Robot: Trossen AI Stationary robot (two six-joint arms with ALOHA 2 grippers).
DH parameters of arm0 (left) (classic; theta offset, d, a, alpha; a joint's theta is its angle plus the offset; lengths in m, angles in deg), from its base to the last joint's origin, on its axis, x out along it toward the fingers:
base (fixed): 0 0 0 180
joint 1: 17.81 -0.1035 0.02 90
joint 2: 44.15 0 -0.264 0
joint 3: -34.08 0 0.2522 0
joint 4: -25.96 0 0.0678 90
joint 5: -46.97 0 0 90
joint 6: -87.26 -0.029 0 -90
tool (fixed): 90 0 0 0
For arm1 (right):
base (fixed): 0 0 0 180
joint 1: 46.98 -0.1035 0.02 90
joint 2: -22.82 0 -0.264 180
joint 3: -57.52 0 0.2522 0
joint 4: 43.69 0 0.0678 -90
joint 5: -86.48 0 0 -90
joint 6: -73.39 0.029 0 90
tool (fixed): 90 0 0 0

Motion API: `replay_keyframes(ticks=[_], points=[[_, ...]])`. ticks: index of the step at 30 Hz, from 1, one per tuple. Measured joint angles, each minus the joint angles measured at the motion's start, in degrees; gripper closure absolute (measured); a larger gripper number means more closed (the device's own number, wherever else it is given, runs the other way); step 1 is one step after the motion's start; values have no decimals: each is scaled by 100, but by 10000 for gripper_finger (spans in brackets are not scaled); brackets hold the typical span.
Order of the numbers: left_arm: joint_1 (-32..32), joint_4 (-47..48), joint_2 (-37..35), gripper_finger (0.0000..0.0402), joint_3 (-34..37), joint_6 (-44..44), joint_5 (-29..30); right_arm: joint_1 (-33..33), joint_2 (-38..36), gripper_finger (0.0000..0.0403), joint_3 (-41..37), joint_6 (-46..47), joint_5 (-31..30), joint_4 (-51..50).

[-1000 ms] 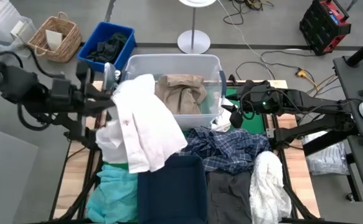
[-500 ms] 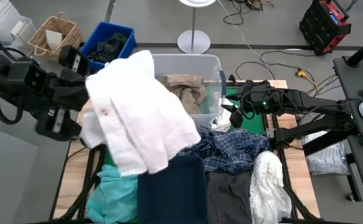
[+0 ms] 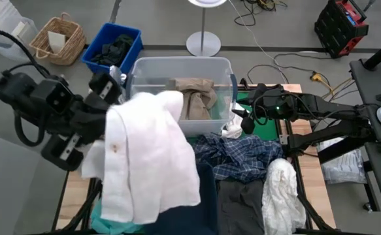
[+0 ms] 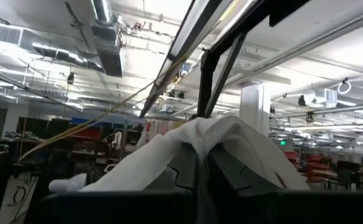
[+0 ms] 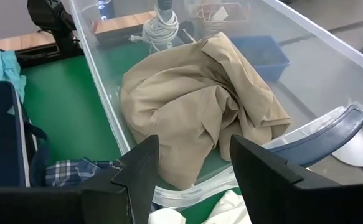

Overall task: Sort clothes
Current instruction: Put the white polo shirt into the blue laundry bin

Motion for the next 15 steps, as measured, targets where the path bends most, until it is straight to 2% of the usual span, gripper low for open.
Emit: replay_keyframes(ticks=[7,11,15], points=[[11,250,210,401,50,-80,115,0,0,213,-2,-20,-29,-2],[8,260,464,401,66,-516,113,0,0,213,-4,-24,-296,-4],[4,391,548,401,70,-564,111,0,0,213,-4,-22,-587,17]])
